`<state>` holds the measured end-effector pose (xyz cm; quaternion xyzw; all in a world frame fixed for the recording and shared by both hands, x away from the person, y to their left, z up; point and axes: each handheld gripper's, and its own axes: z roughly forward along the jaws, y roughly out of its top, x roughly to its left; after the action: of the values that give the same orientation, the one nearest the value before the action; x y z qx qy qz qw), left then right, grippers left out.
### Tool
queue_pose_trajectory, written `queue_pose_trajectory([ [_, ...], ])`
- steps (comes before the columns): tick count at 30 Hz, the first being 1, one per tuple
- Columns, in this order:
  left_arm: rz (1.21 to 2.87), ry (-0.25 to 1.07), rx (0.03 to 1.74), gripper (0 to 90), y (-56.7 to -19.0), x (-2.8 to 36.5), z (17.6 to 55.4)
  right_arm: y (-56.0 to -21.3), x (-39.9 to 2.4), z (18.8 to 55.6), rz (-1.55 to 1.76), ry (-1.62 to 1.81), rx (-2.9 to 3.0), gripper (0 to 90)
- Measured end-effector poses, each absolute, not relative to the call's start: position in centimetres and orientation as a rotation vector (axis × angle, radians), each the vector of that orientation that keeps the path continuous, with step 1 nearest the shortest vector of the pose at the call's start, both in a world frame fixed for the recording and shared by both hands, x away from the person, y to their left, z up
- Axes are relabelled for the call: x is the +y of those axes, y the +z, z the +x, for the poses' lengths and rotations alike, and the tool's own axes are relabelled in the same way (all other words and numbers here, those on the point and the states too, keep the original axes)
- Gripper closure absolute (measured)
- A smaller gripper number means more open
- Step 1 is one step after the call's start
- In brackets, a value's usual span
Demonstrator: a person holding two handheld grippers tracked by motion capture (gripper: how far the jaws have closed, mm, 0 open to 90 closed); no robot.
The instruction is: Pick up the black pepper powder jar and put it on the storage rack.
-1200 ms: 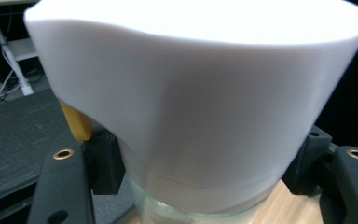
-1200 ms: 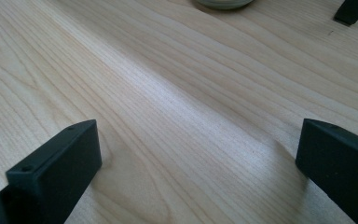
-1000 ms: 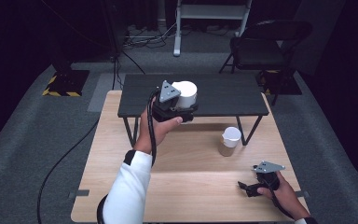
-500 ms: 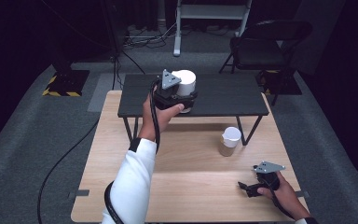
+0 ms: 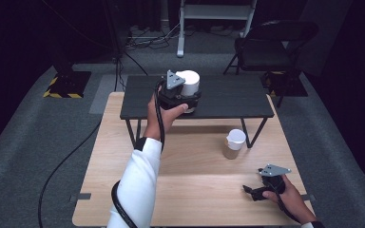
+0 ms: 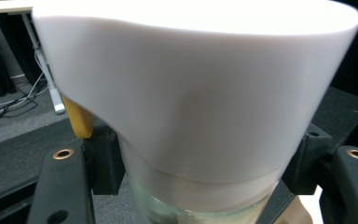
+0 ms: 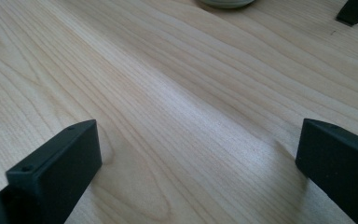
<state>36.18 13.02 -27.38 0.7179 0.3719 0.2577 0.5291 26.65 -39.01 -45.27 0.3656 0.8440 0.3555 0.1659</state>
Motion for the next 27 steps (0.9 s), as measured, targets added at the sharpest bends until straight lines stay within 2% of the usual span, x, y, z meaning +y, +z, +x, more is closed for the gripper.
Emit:
queue_pose_trajectory([
  [11, 1.678, 0.612, 0.880, 29.7, -28.4, 13.1, 36.1, -45.3, -39.0, 26.6, 1.041, 1.014, 2.404, 0.0],
  [18, 1.690, 0.627, 0.890, 24.9, -28.5, 12.9, 36.1, -45.3, -39.0, 26.6, 1.042, 1.014, 2.404, 0.0],
  [21, 1.709, 0.636, 0.898, 17.7, -28.3, 12.6, 36.1, -45.3, -39.0, 26.6, 1.041, 1.014, 2.405, 0.0],
  [24, 1.719, 0.619, 0.932, 4.3, -27.9, 12.4, 36.1, -45.3, -39.0, 26.6, 1.042, 1.014, 2.404, 0.0],
  [25, 1.720, 0.655, 0.940, 2.5, -27.9, 12.1, 35.8, -45.3, -39.0, 26.6, 1.041, 1.014, 2.405, 0.0],
  [27, 1.715, 0.634, 0.948, 1.7, -27.6, 12.3, 35.7, -45.3, -39.0, 26.6, 1.041, 1.014, 2.405, 0.0],
])
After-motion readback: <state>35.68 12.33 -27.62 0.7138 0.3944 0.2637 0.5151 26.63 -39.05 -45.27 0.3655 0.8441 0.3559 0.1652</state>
